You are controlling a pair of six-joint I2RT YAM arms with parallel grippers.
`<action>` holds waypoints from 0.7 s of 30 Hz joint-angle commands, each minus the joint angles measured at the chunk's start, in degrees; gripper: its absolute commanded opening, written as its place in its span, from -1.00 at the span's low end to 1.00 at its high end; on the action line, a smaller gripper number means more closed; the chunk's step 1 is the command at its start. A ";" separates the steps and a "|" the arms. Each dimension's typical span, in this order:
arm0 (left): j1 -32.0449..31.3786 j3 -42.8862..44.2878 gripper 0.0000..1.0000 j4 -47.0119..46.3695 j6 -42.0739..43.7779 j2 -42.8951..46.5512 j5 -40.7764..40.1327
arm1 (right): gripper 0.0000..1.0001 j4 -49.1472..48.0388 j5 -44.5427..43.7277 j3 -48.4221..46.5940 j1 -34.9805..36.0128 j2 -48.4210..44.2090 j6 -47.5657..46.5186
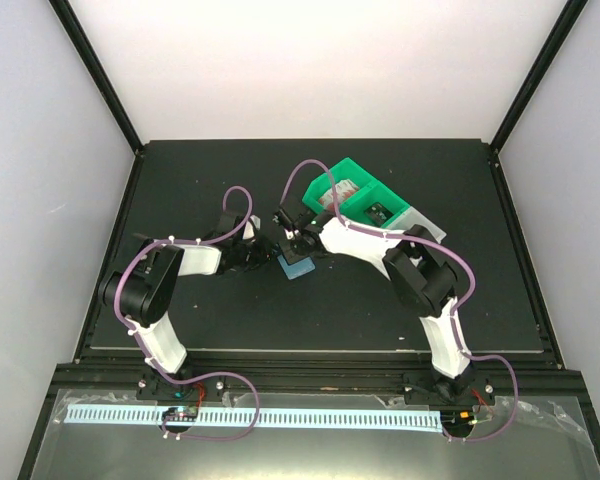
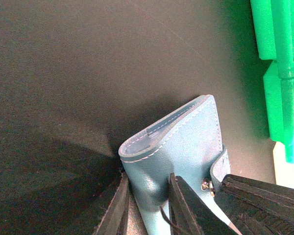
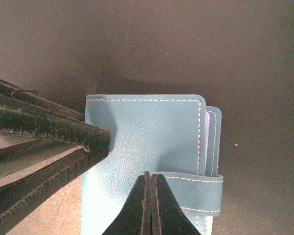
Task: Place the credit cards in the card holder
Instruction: Close the card holder at the center of the board.
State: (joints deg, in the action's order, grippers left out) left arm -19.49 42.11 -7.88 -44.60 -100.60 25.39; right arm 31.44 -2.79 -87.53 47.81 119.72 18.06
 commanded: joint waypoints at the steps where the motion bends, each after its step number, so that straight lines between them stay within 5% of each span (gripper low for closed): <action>1: -0.45 -2.26 -0.51 7.95 0.56 -4.17 -1.31 | -0.98 3.43 1.47 -1.97 0.22 3.01 0.05; 21: -0.38 -2.22 -0.51 8.14 0.64 -4.43 -1.57 | -0.98 0.89 3.75 3.32 0.23 0.96 1.67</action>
State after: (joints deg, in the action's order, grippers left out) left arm -19.46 42.11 -7.88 -44.60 -100.64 25.50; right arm 30.89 -3.18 -86.74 47.79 119.94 19.46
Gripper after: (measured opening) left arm 0.247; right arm 0.009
